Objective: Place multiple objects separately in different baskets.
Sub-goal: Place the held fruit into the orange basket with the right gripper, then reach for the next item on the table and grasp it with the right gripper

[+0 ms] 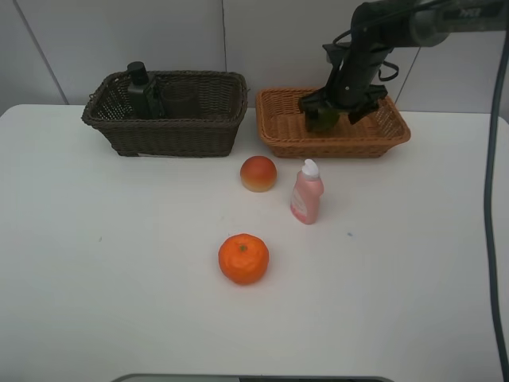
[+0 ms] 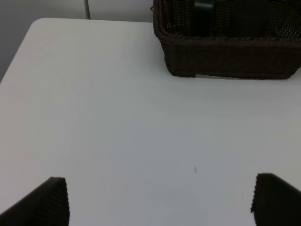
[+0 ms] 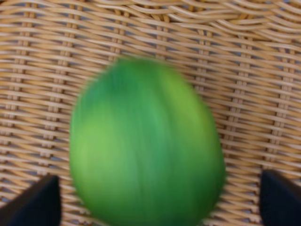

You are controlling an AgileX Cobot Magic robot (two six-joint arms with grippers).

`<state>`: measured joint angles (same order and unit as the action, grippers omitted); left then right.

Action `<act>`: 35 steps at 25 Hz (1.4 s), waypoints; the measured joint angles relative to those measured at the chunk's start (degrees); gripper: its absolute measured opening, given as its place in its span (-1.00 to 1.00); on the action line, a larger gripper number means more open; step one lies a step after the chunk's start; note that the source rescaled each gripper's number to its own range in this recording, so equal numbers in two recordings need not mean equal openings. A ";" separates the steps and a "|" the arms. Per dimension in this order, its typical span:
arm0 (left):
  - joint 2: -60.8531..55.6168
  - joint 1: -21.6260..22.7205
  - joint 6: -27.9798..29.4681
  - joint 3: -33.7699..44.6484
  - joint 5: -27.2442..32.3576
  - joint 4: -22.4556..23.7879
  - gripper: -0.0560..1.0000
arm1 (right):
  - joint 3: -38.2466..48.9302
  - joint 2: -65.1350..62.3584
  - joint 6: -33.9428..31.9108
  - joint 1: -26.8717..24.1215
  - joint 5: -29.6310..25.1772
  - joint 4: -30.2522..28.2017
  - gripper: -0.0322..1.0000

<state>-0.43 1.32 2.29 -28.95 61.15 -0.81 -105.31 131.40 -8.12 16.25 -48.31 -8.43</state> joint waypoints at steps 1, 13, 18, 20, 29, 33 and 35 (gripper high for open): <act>0.00 0.00 0.00 0.00 0.00 0.00 1.00 | 0.00 -0.21 0.00 0.00 -0.29 0.00 0.89; 0.00 0.00 0.00 0.00 0.00 0.00 1.00 | -0.32 -10.14 6.21 4.14 -14.26 1.14 0.96; 0.00 0.00 0.00 0.00 0.00 0.00 1.00 | -0.32 -13.16 10.08 8.16 -20.83 2.57 0.96; 0.00 0.00 0.00 0.00 0.00 0.00 1.00 | -0.32 -13.97 10.32 9.80 -21.33 2.72 0.96; 0.00 0.00 0.00 0.00 0.00 0.00 1.00 | 10.65 -17.11 10.57 13.55 -20.74 4.02 0.96; 0.00 0.00 0.00 0.00 0.00 0.00 1.00 | 18.75 -20.57 10.57 13.55 -15.83 3.96 0.96; 0.00 0.00 0.00 0.00 0.00 0.00 1.00 | 21.72 -21.48 10.57 13.55 -13.28 3.96 0.96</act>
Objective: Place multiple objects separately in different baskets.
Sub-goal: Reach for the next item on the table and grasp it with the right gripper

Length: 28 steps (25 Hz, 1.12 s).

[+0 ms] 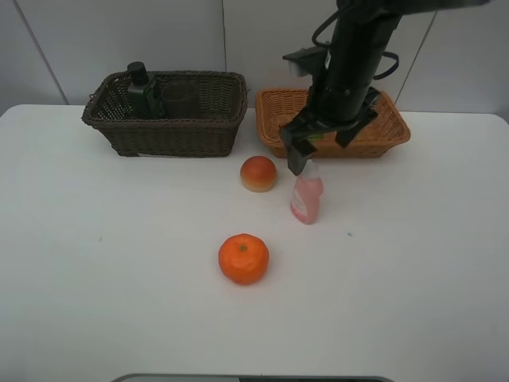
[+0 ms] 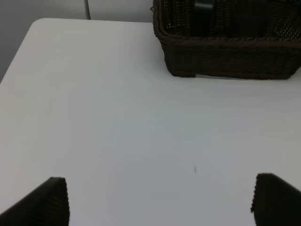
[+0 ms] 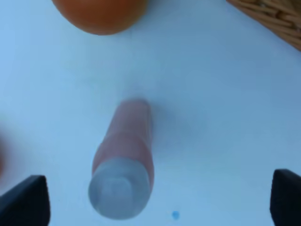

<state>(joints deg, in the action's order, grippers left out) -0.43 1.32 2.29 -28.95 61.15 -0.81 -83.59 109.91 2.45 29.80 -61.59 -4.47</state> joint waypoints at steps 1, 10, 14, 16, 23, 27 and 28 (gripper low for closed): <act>0.00 0.00 0.00 0.00 0.00 0.00 1.00 | 1.33 -0.15 0.00 0.00 0.90 0.00 0.96; 0.00 0.00 0.00 0.00 0.00 0.00 1.00 | 8.82 -0.15 -0.05 0.00 10.55 0.05 0.96; 0.00 0.00 0.00 0.00 0.00 0.00 1.00 | 9.73 0.90 -0.10 0.00 12.28 0.77 0.96; 0.00 0.00 0.00 0.00 0.00 0.00 1.00 | 9.78 1.70 -0.10 0.50 12.79 0.90 0.96; 0.00 0.00 0.00 0.00 0.00 0.00 1.00 | 9.80 4.59 -0.29 1.03 13.25 1.79 0.94; 0.00 0.00 0.00 0.00 0.00 0.00 1.00 | 9.80 4.93 -0.69 1.03 14.22 1.79 0.39; 0.00 0.00 0.00 0.00 0.00 0.00 1.00 | 9.80 4.93 -1.00 1.03 14.34 1.79 0.05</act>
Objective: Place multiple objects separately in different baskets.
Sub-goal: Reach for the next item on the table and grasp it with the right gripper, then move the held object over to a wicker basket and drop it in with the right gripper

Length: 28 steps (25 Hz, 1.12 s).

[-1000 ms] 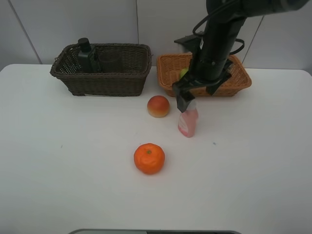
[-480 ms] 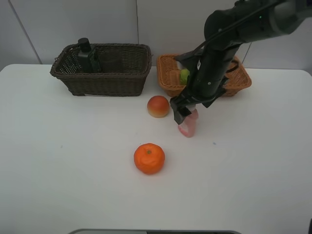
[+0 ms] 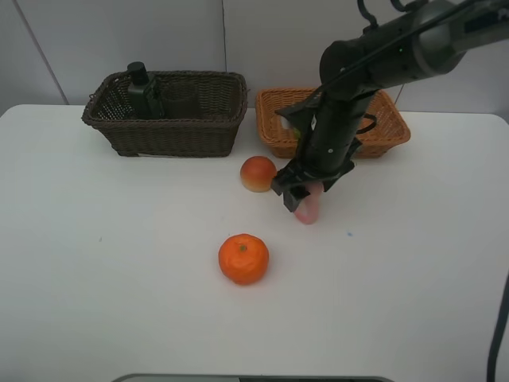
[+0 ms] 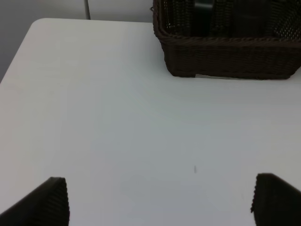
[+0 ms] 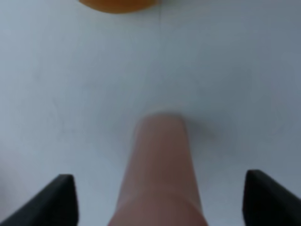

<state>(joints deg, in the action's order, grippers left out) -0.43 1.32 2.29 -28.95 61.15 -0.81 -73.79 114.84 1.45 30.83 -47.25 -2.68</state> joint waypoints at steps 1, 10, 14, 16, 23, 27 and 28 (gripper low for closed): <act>0.00 0.00 0.00 0.00 0.00 0.00 1.00 | 0.00 0.00 -0.22 0.00 0.00 -0.05 -0.30; 0.00 0.00 0.00 0.00 0.00 0.00 1.00 | 0.00 0.00 -0.62 0.00 0.17 -0.22 -0.94; 0.00 0.00 0.00 0.00 0.00 0.00 1.00 | 0.00 0.00 -0.62 0.00 0.17 -0.22 -0.94; 0.00 0.00 0.00 0.00 0.00 0.00 1.00 | 0.00 0.00 -0.62 0.00 0.17 -0.22 -0.94; 0.00 0.00 0.00 0.00 0.00 0.00 1.00 | -1.14 -0.97 -0.62 0.00 -1.33 -1.56 -0.94; 0.00 0.00 0.00 0.00 0.00 0.00 1.00 | -5.68 -3.19 -0.62 0.00 -6.59 -1.73 -0.94; 0.00 0.00 0.00 0.00 0.00 0.00 1.00 | -7.41 -3.40 -0.62 0.14 -8.77 -1.78 -0.94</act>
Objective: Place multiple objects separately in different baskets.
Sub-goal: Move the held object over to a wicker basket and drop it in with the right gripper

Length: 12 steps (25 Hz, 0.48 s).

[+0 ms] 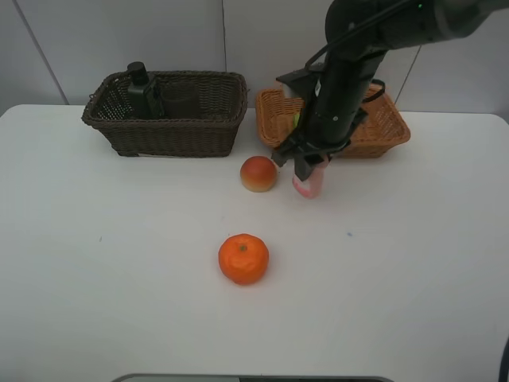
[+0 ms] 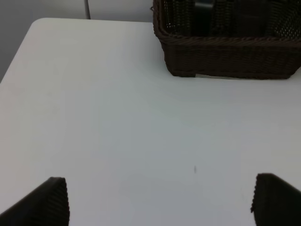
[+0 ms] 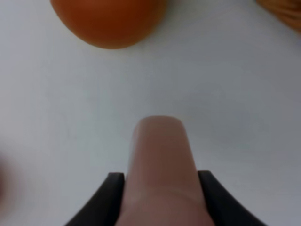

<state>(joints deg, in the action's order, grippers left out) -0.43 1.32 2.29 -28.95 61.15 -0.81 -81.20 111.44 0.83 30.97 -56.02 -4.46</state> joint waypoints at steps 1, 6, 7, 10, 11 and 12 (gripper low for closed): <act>0.00 0.00 0.00 0.00 0.00 0.00 1.00 | -1.73 -0.09 0.00 0.16 -2.23 -0.02 -0.94; 0.00 0.00 0.00 0.00 0.00 0.00 1.00 | -10.34 -0.09 -0.52 2.16 -9.31 -0.26 -0.94; 0.00 0.00 0.00 0.00 0.00 0.00 1.00 | -12.31 -0.09 -0.83 2.50 -9.90 -0.26 -0.94; 0.00 0.00 0.00 0.00 0.00 0.00 1.00 | -18.28 0.55 -2.37 3.20 -11.29 -0.71 -0.94; 0.00 0.00 0.00 0.00 0.00 0.00 1.00 | -20.73 1.10 -3.17 3.39 -11.72 -1.07 -0.94; 0.00 0.00 0.00 0.00 0.00 0.00 1.00 | -22.85 2.02 -3.84 3.59 -12.17 -1.32 -0.94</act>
<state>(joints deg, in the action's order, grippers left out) -0.43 1.32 2.29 -28.95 61.15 -0.81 -104.05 113.46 -3.01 34.56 -68.19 -5.78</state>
